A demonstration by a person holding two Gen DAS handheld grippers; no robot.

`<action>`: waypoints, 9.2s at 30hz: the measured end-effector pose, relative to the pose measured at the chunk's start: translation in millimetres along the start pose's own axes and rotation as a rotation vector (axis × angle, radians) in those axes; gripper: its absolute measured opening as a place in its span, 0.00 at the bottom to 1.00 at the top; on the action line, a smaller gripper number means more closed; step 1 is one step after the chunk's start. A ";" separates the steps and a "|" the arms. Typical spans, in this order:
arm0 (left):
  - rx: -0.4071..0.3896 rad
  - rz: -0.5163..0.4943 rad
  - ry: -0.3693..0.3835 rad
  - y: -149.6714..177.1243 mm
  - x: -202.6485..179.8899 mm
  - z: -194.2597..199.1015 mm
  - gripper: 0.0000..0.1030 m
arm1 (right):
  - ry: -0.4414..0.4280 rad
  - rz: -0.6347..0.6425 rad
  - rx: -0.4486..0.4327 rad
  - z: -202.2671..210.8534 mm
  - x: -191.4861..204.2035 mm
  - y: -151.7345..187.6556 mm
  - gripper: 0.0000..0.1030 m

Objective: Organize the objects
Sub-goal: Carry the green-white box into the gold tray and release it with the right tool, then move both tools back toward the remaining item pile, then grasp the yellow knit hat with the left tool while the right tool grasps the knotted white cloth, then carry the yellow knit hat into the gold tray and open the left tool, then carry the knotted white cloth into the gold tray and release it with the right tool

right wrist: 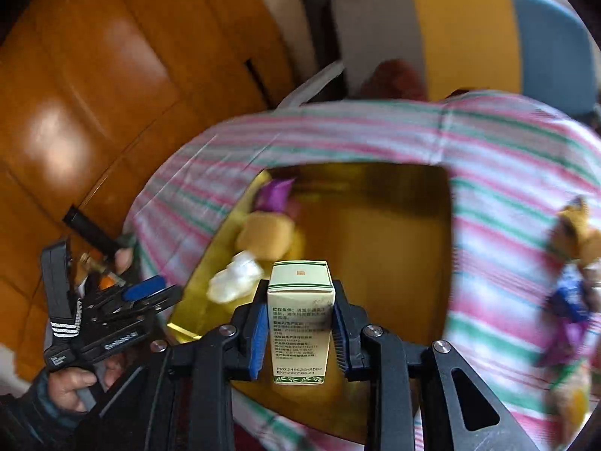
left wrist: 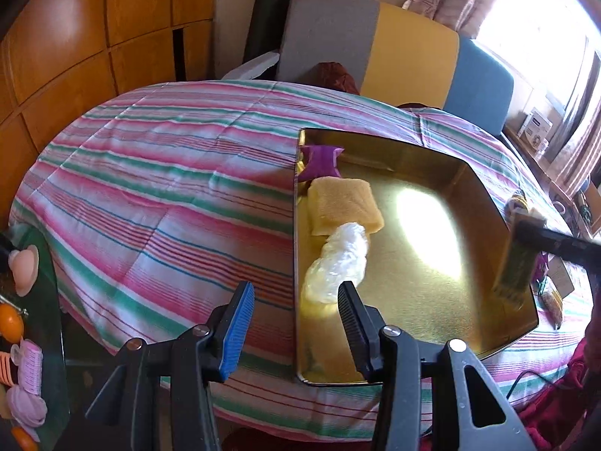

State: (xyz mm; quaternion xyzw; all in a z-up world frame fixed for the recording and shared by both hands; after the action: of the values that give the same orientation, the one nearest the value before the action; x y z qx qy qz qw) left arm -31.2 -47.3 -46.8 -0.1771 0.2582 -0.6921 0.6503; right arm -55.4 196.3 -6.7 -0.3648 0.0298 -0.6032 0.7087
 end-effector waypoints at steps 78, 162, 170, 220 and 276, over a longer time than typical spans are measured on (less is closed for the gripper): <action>0.010 -0.334 0.121 -5.2 -133.0 13.3 0.51 | 0.615 -0.419 -0.314 173.2 -251.4 29.4 1.00; 0.213 -0.441 0.518 -81.4 -348.3 -82.6 0.39 | 0.496 -0.683 -0.406 190.6 -322.5 59.1 0.96; 0.170 -0.434 0.544 -54.9 -303.5 -40.1 0.39 | 0.496 -0.373 -0.210 129.5 -267.9 24.2 0.74; 0.147 -0.014 0.106 -137.7 -83.8 -153.5 0.40 | 0.449 -0.177 -0.134 83.0 -243.4 10.5 0.29; -0.039 -0.098 -0.053 -13.3 -70.9 8.4 0.64 | 0.538 -0.155 -0.067 68.2 -246.3 18.9 0.29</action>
State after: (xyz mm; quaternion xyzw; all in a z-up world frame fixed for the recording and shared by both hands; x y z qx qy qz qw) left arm -30.6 22.2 -25.8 -0.2206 0.2454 -0.7131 0.6185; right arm -73.4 445.1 -65.3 -0.2160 0.2084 -0.7295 0.6146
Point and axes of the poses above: each gripper's, at about its wrist camera, not at the fingertips, and z roughly against the way its jaws point, x to its left, y to its underside, the point moved 1 cm from there along -z, roughly the way its jaws point, and after that the axes turned 3 degrees about -z, right-handed, at the moved point
